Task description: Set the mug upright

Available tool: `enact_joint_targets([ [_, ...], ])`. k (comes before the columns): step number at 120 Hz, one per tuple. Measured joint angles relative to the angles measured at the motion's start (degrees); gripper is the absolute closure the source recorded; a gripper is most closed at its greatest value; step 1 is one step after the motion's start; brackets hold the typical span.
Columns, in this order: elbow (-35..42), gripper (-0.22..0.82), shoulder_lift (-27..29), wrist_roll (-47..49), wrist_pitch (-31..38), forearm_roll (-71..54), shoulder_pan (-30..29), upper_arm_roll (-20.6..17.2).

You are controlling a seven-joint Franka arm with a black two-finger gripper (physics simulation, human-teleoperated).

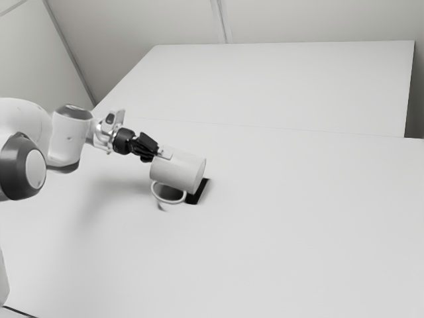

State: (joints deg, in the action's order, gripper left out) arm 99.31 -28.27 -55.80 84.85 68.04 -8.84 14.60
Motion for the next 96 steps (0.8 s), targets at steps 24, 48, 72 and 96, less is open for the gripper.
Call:
enact_joint_targets([
  [24,0.4,0.78,4.9,2.1,5.6,-4.8,0.7,-1.4],
  [48,1.1,0.78,10.1,11.0,17.4,-19.2,2.7,-5.5],
  [72,6.3,0.79,13.7,23.9,27.7,-32.7,8.7,-5.7],
  [96,8.0,0.79,16.5,37.5,33.4,-47.0,13.7,-5.6],
])
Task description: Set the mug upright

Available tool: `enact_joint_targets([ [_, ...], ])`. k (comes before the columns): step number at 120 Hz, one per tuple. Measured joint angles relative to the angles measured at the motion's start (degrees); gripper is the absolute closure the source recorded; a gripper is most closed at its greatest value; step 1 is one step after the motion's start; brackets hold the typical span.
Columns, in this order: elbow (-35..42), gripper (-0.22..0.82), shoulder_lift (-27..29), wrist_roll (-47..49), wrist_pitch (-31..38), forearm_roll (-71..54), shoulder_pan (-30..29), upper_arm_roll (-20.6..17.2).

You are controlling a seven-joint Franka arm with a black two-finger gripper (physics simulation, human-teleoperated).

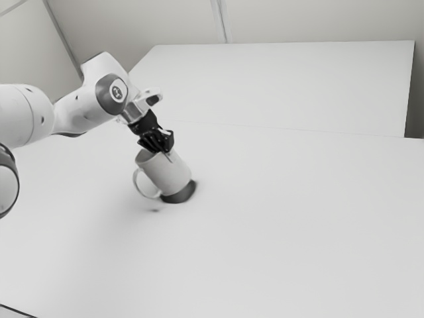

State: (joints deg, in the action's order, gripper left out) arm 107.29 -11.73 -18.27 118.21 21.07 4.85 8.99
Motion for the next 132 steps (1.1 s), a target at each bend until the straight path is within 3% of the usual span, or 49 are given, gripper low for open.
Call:
enact_joint_targets([
  [29,1.1,0.79,0.7,15.2,2.3,-11.4,2.4,0.1],
  [48,5.8,0.79,3.4,24.3,4.0,-16.5,5.2,0.1],
  [129,15.9,0.79,8.0,48.9,9.6,-20.5,7.6,1.1],
  [132,15.9,0.74,8.0,49.4,9.6,-20.5,7.6,1.1],
])
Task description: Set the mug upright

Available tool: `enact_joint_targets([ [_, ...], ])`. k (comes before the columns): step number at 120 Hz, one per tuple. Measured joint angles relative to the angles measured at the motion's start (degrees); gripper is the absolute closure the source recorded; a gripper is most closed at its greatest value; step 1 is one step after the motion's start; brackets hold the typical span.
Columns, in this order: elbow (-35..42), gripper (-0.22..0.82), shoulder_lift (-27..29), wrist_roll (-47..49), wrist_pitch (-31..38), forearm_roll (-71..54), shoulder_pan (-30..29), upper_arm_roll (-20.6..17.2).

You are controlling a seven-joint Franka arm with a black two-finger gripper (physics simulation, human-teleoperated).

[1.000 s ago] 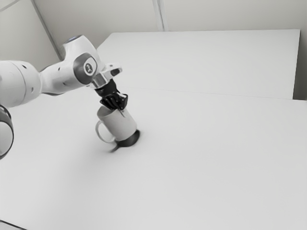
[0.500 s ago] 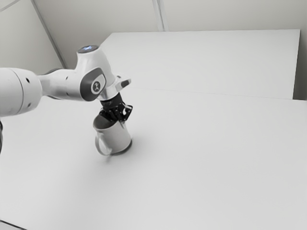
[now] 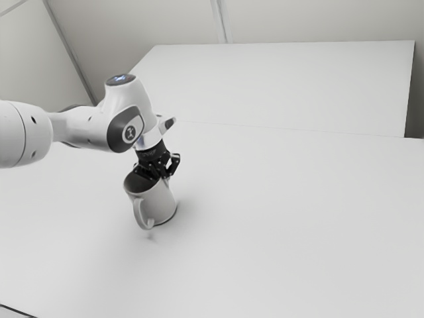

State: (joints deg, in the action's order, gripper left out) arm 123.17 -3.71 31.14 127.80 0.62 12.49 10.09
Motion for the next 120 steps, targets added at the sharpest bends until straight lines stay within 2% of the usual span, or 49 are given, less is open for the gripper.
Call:
enact_joint_targets([
  [22,-0.4,0.35,0.0,2.2,-0.2,0.1,0.2,0.7],
  [42,-1.1,0.16,0.9,3.2,-0.4,0.1,-0.1,0.9],
  [64,-4.0,0.07,2.1,3.2,-2.2,0.1,0.0,0.9],
  [79,-8.6,0.04,2.8,1.2,-5.4,-0.2,0.2,0.9],
  [101,-14.4,0.02,3.9,-5.9,-10.5,-1.7,2.3,2.8],
  [120,-22.4,0.01,4.0,-12.3,-17.6,-3.7,2.7,3.1],
])
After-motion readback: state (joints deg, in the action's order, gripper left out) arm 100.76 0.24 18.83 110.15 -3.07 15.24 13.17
